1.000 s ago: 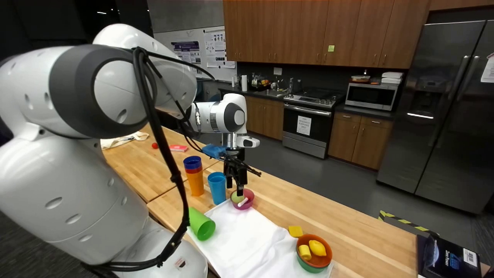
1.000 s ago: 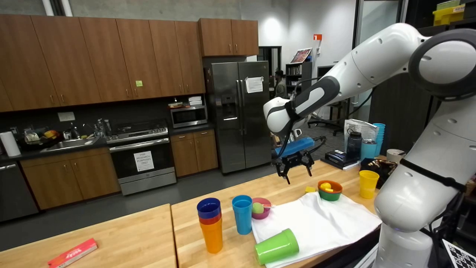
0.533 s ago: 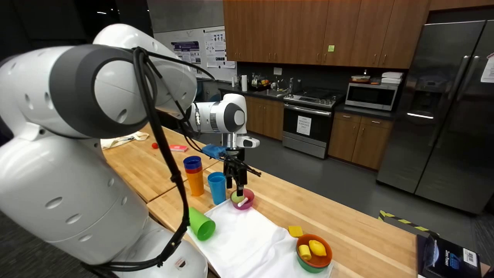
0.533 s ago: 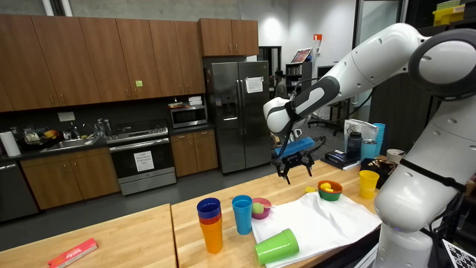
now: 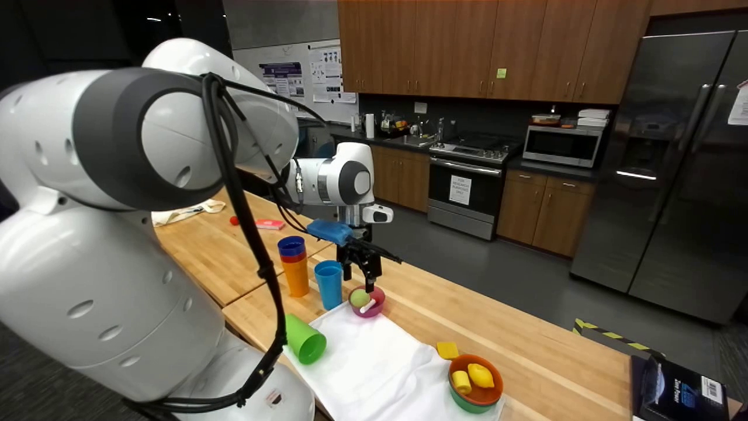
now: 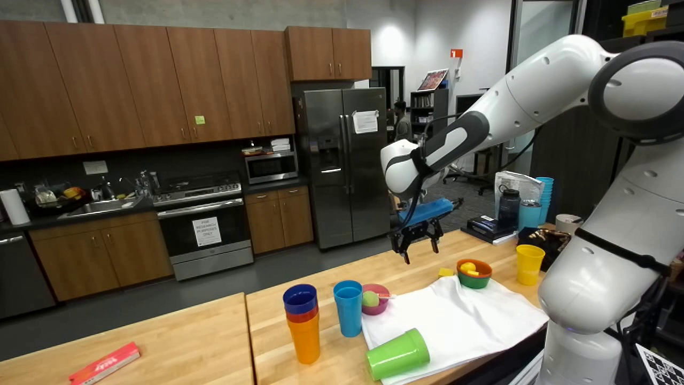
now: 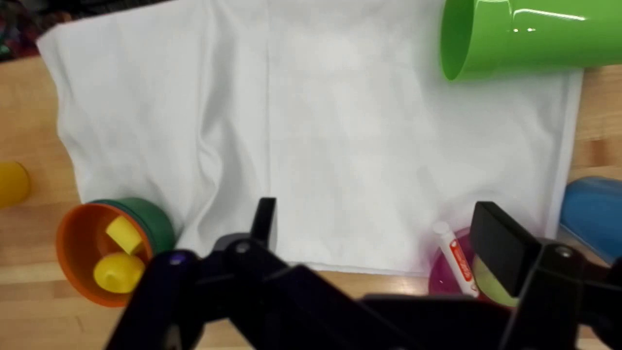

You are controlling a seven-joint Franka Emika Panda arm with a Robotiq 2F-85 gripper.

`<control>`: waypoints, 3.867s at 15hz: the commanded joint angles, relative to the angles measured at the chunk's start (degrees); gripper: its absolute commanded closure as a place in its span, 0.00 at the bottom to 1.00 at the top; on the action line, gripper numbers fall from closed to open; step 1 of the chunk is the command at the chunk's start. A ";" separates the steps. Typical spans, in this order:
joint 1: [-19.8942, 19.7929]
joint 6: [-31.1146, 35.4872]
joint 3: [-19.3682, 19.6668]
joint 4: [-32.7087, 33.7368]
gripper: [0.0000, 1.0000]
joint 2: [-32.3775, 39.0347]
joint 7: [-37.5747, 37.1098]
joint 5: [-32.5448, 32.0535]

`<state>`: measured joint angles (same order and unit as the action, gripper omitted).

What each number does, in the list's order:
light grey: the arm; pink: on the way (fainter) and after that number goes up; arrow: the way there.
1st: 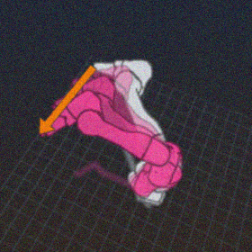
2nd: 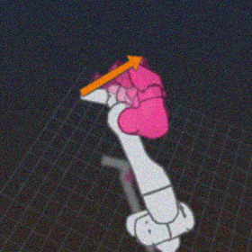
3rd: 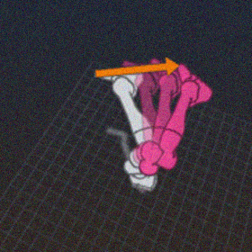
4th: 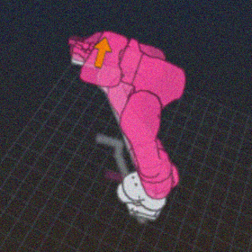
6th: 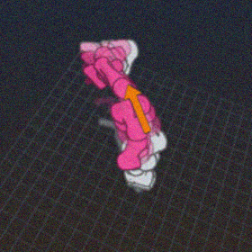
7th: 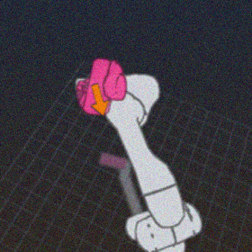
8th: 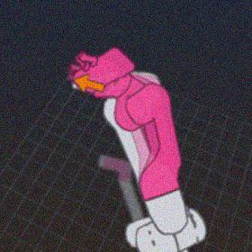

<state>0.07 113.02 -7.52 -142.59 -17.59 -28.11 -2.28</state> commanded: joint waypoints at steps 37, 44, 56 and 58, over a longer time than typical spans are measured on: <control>2.20 -6.68 0.10 -1.66 0.00 3.62 4.51 -2.73; -0.21 0.98 4.66 -9.97 0.00 -2.72 12.17 -3.51; -3.15 1.75 6.84 -13.87 0.00 -6.18 15.39 -3.64; -3.15 1.80 6.84 -13.89 0.00 -6.18 15.39 -3.64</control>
<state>-2.68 114.92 -0.29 -156.55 -23.77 -12.89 -6.08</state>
